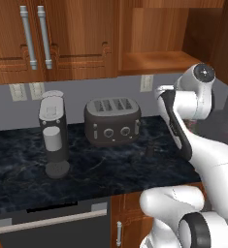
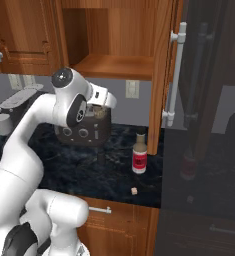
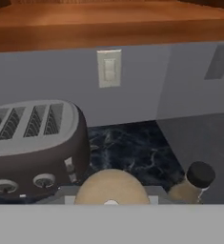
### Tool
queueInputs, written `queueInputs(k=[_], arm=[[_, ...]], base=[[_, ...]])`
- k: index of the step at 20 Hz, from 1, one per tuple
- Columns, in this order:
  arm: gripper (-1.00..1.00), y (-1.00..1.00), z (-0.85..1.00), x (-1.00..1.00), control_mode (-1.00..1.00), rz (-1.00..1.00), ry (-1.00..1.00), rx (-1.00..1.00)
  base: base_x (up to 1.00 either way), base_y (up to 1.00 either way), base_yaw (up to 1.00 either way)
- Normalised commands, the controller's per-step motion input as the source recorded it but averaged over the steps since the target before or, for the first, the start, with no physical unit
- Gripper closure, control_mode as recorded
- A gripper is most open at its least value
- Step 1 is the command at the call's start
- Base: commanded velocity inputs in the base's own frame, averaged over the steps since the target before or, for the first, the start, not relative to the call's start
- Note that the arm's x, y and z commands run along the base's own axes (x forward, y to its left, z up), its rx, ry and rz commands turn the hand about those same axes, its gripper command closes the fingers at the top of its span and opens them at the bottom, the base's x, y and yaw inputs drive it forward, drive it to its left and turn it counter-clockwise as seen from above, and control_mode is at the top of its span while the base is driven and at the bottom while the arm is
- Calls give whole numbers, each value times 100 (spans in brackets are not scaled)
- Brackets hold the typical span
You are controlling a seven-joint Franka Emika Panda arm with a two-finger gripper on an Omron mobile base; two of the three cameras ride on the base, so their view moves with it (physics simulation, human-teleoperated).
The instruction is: There are various items on the counter. Only move the condiments/shakers into the cabinet.
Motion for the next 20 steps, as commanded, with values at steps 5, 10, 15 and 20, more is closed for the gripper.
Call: queueInputs(k=[5, 10, 15, 20], arm=[[100, 0, 100, 20, -100, 0, 0, 0], [100, -1, 97, 9, -100, 1, -3, 1], [100, -8, 26, 0, -100, 3, -24, 0], [100, -1, 0, 0, -100, 0, -8, 0]], base=[[0, 0, 0], [0, 0, 0], [0, 0, 0], [0, 0, 0]])
